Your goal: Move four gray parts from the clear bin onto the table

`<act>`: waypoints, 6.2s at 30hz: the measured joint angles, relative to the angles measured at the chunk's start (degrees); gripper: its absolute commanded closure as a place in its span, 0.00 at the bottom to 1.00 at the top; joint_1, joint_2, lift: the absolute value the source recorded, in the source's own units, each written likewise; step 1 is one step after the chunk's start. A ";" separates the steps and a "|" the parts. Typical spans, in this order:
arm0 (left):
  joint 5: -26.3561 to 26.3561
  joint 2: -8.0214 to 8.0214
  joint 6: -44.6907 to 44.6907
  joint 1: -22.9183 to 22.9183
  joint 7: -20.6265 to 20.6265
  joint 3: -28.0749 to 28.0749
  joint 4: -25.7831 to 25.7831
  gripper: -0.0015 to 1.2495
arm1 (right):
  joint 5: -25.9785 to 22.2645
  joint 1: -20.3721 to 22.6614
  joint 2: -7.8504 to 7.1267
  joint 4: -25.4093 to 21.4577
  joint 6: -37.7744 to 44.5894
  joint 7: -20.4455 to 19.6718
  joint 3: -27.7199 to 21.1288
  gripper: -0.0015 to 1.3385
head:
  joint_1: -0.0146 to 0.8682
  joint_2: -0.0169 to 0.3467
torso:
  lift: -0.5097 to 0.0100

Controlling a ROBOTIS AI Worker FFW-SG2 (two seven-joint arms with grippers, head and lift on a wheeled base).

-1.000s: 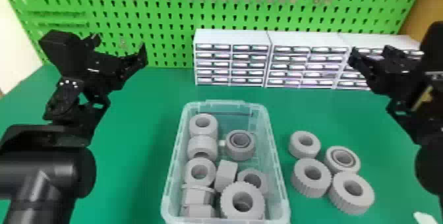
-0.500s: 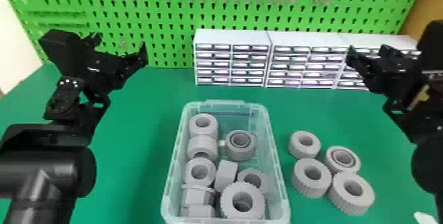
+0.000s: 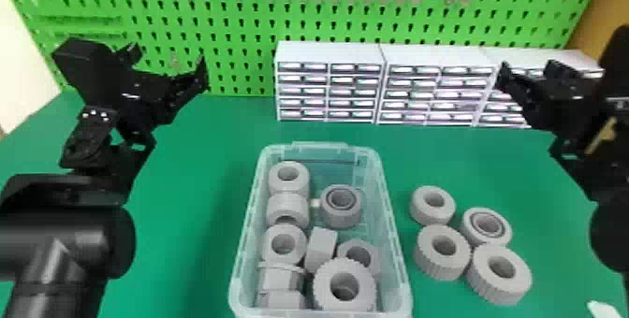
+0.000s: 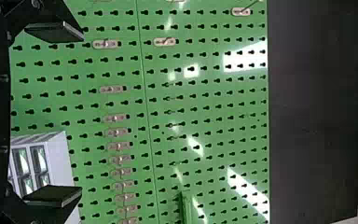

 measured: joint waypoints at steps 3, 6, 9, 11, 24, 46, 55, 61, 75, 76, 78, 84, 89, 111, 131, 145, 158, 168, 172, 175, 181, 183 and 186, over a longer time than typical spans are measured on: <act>0.03 0.00 0.00 0.04 0.00 0.08 -0.12 0.10 | 0.02 0.03 -0.17 -0.24 0.19 0.02 -0.12 0.38 | 0.78 0.14 | 0.89; 0.04 0.00 0.00 0.02 0.00 0.09 -0.15 0.10 | 0.17 0.02 -0.34 -0.33 0.46 0.02 -0.10 0.38 | 0.78 0.14 | 0.89; 0.04 0.00 -0.01 -0.24 0.00 0.07 -0.15 0.10 | 0.33 -0.01 -0.16 -0.37 0.55 0.00 -0.14 0.38 | 0.78 0.14 | 0.89; 0.04 0.00 -0.05 -0.46 0.00 0.04 -0.15 0.10 | 0.39 -0.11 -0.11 -0.39 0.57 -0.01 -0.14 0.38 | 0.78 0.14 | 0.89; 0.21 0.00 -0.18 0.62 0.26 0.89 -0.76 0.10 | 0.57 -0.25 -0.08 -0.29 0.57 -0.01 0.40 0.38 | 0.78 0.14 | 0.89; -0.03 0.00 -0.13 1.09 0.81 1.25 -0.77 0.10 | -0.07 0.56 0.06 -0.08 0.58 0.01 0.87 0.38 | 0.78 0.14 | 0.89; 0.02 -0.06 -0.18 0.83 0.88 1.04 -0.77 0.10 | -0.21 -0.28 -0.33 -0.11 0.58 0.00 1.27 0.38 | 0.78 0.14 | 0.89; 0.04 -0.09 -0.18 0.58 0.88 0.82 -0.77 0.10 | -0.27 -0.30 -0.42 -0.25 0.57 -0.01 1.42 0.38 | 0.78 0.14 | 0.89; 0.13 -0.09 -0.18 0.65 0.88 0.69 -0.77 0.10 | -0.75 0.45 -0.36 -0.26 0.57 0.00 1.44 0.38 | 0.78 0.14 | 0.89; 0.13 -0.09 -0.18 0.65 0.88 0.66 -0.77 0.10 | -0.82 0.50 -0.38 -0.26 0.57 -0.01 1.36 0.38 | 0.78 0.14 | 0.89; 0.13 -0.09 -0.18 0.65 0.88 0.63 -0.77 0.10 | -0.90 0.57 -0.40 -0.26 0.57 -0.01 1.28 0.38 | 0.78 0.14 | 0.89; 0.16 -0.09 -0.18 0.74 0.88 0.67 -0.77 0.10 | -0.95 0.82 -0.38 -0.26 0.57 0.00 1.22 0.38 | 0.78 0.14 | 0.89; 0.15 -0.09 -0.18 0.79 0.88 0.59 -0.77 0.10 | -0.96 1.00 -0.39 -0.32 0.57 -0.01 1.19 0.38 | 0.78 0.14 | 0.89; -0.14 -0.09 -0.18 1.45 0.88 1.05 -1.03 0.10 | -1.34 1.58 -0.64 -0.87 0.58 0.00 1.06 0.38 | 0.78 0.14 | 0.89; -0.36 -0.09 -0.18 0.66 0.88 0.96 -1.30 0.10 | -1.51 0.72 -0.55 -0.87 0.57 -0.01 2.00 0.38 | 0.78 0.14 | 0.89; -0.99 -0.09 0.00 0.73 1.08 0.86 -1.30 0.10 | -1.02 0.09 -0.15 -0.72 0.57 -0.02 3.13 0.38 | 0.78 0.14 | 0.89; -1.11 -0.32 0.09 0.40 1.57 1.02 -1.30 0.10 | -1.27 -0.64 -0.16 -0.50 0.57 -0.02 4.40 0.38 | 0.78 0.14 | 0.89; -1.10 -0.35 0.00 -0.24 2.57 1.05 -1.30 0.10 | -1.37 0.16 0.02 -0.34 0.43 -0.02 3.47 0.38 | 0.78 0.14 | 0.89; -1.01 -0.35 0.00 -0.46 3.09 0.92 -1.22 0.10 | -1.58 0.60 0.08 -0.34 0.37 -0.02 2.88 0.38 | 0.78 0.14 | 0.89; -0.92 -0.35 0.00 -0.45 3.10 0.85 -1.21 0.10 | -1.64 0.85 0.11 -0.34 0.36 -0.02 2.68 0.38 | 0.78 0.14 | 0.89; -0.63 -0.35 0.00 -0.10 3.08 0.70 -1.21 0.10 | -1.73 1.08 0.01 -0.34 0.38 -0.02 2.59 0.38 | 0.78 0.14 | 0.89; -0.56 -0.35 0.00 -0.07 3.08 0.62 -1.21 0.10 | -1.77 1.10 -0.11 -0.34 0.39 -0.02 2.53 0.38 | 0.78 0.14 | 0.89; -0.49 -0.35 0.00 -0.06 3.08 0.51 -1.21 0.10 | -1.91 1.12 -0.21 -0.34 0.39 -0.02 2.41 0.38 | 0.78 0.14 | 0.89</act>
